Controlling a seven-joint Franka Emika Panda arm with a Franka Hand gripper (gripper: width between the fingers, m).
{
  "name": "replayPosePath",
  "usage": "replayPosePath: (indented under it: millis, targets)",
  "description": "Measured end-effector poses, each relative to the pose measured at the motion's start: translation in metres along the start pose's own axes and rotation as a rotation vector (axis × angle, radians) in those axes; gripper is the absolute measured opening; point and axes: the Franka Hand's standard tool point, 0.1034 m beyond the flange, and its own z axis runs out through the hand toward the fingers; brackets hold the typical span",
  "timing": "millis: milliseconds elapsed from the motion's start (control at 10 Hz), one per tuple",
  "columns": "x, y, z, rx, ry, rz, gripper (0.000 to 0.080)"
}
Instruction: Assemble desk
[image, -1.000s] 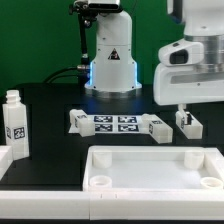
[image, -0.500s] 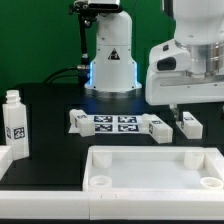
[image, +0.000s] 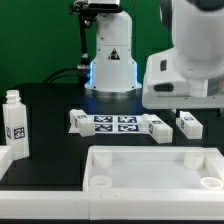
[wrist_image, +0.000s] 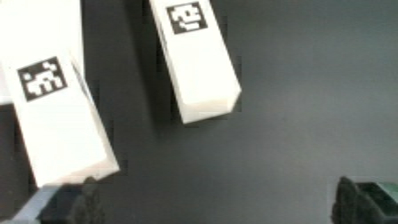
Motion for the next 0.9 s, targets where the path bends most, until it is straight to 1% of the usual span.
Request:
replayPosePath:
  millis: [100,200,300,400,500,600,700,800,900]
  targets:
    - [-0.004,0.001,0.006,-0.015,-0.104,0.035,0.0649]
    - [-0.005,0.001,0.006,-0.027,-0.205,0.059,0.0649]
    - [0.01,-0.003,0.003,-0.035,-0.146,0.046,0.0649]
    - [0.005,-0.003,0.002,-0.034,-0.138,0.045,0.0649]
    - [0.006,-0.003,0.005,-0.036,-0.142,0.047,0.0649]
    - [0.0,-0.013,0.015,-0.059,-0.158,0.024,0.0649]
    - [-0.005,-0.023,0.025,-0.091,-0.162,-0.009,0.0649]
    - [-0.005,-0.024,0.029,-0.087,-0.134,-0.012,0.0649]
    - [-0.004,-0.021,0.027,-0.082,-0.136,-0.007,0.0649]
